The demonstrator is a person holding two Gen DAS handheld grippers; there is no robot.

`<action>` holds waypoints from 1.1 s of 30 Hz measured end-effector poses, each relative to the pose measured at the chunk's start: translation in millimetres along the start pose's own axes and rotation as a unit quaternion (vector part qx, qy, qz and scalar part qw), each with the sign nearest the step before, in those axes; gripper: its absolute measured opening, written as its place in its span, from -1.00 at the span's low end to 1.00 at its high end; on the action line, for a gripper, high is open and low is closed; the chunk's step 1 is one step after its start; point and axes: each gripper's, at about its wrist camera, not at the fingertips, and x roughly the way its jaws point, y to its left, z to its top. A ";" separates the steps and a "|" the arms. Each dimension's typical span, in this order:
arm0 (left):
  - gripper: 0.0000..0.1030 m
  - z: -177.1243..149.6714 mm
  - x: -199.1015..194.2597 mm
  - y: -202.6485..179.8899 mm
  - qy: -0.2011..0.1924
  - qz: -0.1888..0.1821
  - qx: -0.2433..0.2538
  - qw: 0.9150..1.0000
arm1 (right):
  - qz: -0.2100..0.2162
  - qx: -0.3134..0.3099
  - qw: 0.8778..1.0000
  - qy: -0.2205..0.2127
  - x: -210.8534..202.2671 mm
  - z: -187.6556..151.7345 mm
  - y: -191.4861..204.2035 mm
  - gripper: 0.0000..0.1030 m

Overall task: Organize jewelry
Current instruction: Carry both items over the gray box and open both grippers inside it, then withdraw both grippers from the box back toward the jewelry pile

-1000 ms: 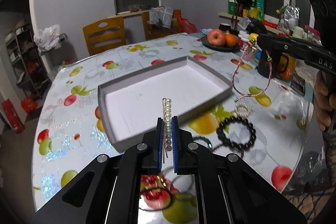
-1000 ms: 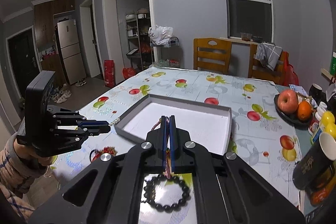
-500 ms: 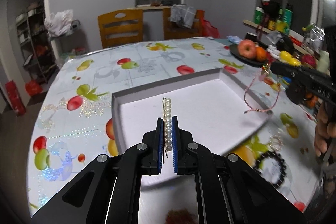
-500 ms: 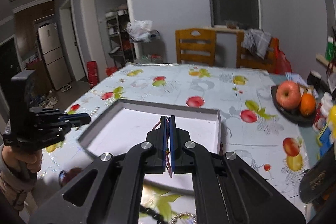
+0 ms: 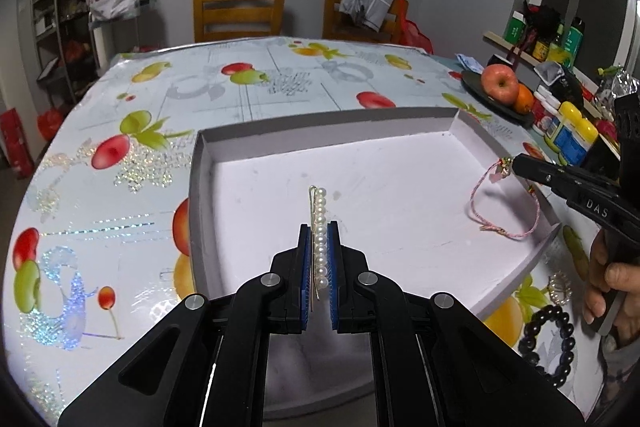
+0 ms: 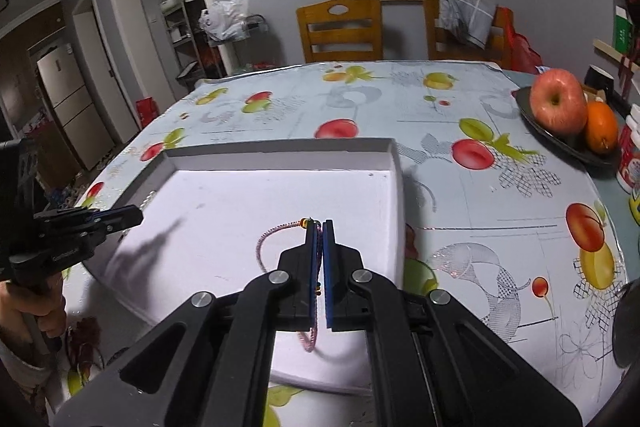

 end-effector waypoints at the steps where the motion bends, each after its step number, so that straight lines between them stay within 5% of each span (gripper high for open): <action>1: -0.83 -0.8 1.3 0.5 0.000 -0.002 -0.001 1.000 | -0.005 -0.002 1.000 0.000 0.9 -0.4 -1.0 -0.95; 5: -0.83 -1.2 1.0 3.4 -0.003 -0.007 -0.007 1.000 | -0.010 -0.003 1.000 0.002 4.9 -4.9 -2.9 -0.95; 10: -0.39 -0.7 -2.3 7.0 -0.013 -0.005 -0.015 1.000 | -0.004 0.007 1.000 -0.004 3.7 -4.6 -7.7 -0.91; 14: 0.04 -0.6 -6.1 6.6 -0.023 -0.002 -0.014 1.000 | 0.002 0.014 1.000 -0.015 -3.9 -3.6 -10.5 -0.45; 17: 0.25 -0.3 -13.0 5.4 -0.034 0.003 -0.008 0.999 | 0.004 0.018 1.000 -0.023 -12.4 -2.7 -12.8 -0.41; 19: 0.38 0.9 -18.2 5.3 -0.041 0.002 -0.008 0.999 | 0.005 0.020 0.999 -0.026 -18.1 -1.9 -14.3 -0.21; 21: 0.52 2.2 -23.3 4.7 -0.046 0.003 -0.007 0.999 | 0.003 0.021 0.999 -0.035 -26.9 -2.0 -16.0 0.20; 33: 0.77 -8.2 -56.2 0.6 -0.064 0.015 0.008 0.998 | -0.013 0.025 0.998 -0.057 -63.2 -15.2 -30.3 0.63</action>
